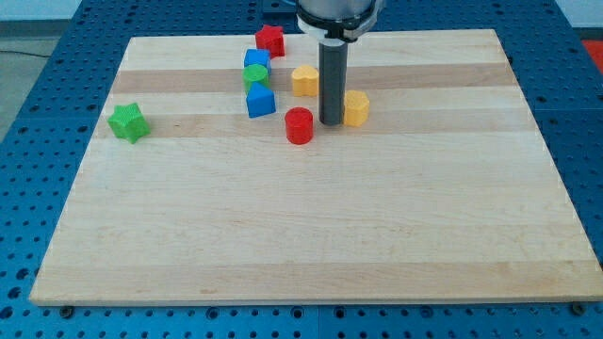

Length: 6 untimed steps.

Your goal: Slightly move the red circle to the left side

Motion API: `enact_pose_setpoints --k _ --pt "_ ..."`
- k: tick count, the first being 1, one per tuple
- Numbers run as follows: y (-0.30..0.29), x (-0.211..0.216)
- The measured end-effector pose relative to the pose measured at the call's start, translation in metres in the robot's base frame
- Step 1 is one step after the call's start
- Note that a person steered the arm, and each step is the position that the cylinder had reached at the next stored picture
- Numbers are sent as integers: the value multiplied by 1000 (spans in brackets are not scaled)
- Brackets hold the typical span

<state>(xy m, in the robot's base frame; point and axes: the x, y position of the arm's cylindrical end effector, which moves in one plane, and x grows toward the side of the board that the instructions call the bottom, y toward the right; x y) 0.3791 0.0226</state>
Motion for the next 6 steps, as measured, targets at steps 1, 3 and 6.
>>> enact_pose_setpoints --k 1,3,6 --pt "4 0" --pt "56 4" --pt "0 44"
